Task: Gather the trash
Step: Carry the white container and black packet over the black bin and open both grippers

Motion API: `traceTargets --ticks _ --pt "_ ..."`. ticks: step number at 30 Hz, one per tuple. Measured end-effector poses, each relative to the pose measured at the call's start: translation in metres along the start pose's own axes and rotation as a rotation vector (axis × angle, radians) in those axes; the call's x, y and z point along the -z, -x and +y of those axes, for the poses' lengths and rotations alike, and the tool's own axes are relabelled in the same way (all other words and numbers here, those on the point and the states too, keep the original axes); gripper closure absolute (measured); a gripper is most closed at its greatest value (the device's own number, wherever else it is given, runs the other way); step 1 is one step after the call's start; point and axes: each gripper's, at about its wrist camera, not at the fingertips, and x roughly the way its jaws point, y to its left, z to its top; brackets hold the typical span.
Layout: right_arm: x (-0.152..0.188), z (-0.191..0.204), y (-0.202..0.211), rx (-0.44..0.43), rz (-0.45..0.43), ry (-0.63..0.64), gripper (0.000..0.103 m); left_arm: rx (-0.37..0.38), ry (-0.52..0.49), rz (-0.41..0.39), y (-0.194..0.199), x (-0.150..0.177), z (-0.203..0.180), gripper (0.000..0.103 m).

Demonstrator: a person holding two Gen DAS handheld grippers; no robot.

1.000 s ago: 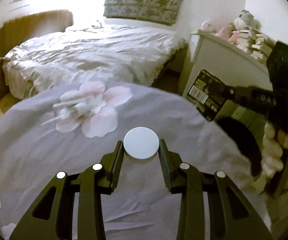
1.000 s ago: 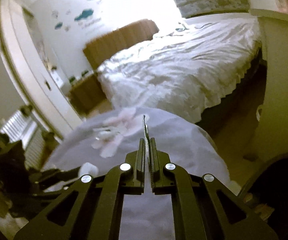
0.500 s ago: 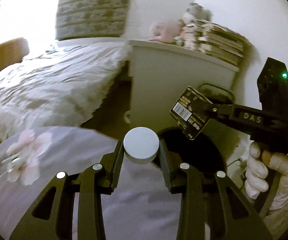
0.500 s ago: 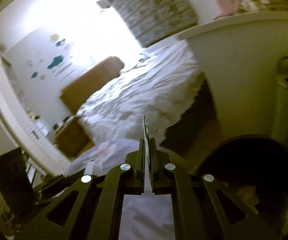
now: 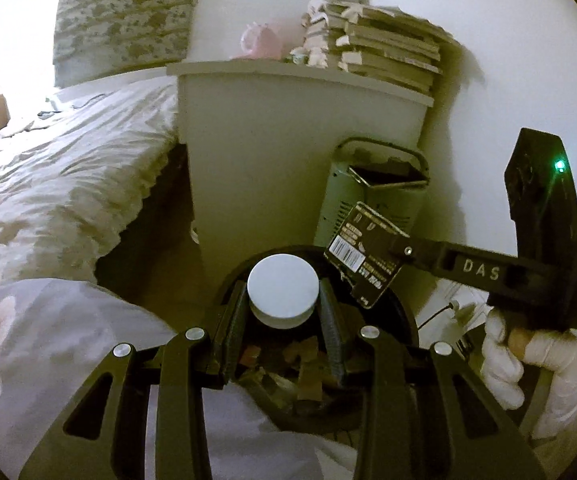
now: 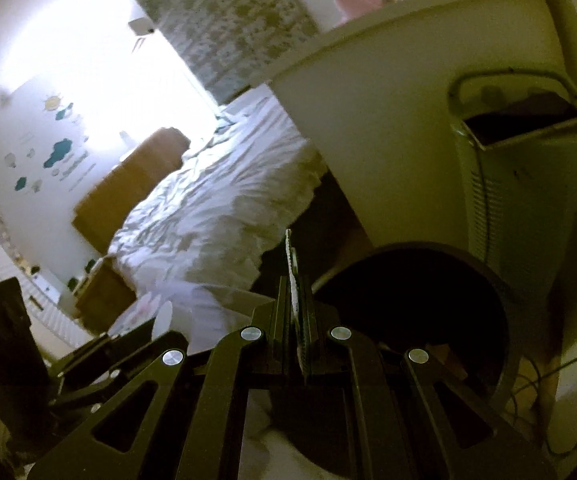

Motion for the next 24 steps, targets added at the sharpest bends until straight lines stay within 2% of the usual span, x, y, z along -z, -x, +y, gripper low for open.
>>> traceTargets --ticks 12,24 --pt "0.017 -0.039 -0.019 0.068 0.049 -0.07 0.097 0.025 -0.027 0.08 -0.048 0.008 -0.017 0.068" --pt "0.028 -0.065 -0.031 0.089 0.089 -0.107 0.097 0.041 -0.056 0.132 -0.07 0.013 -0.026 0.068"
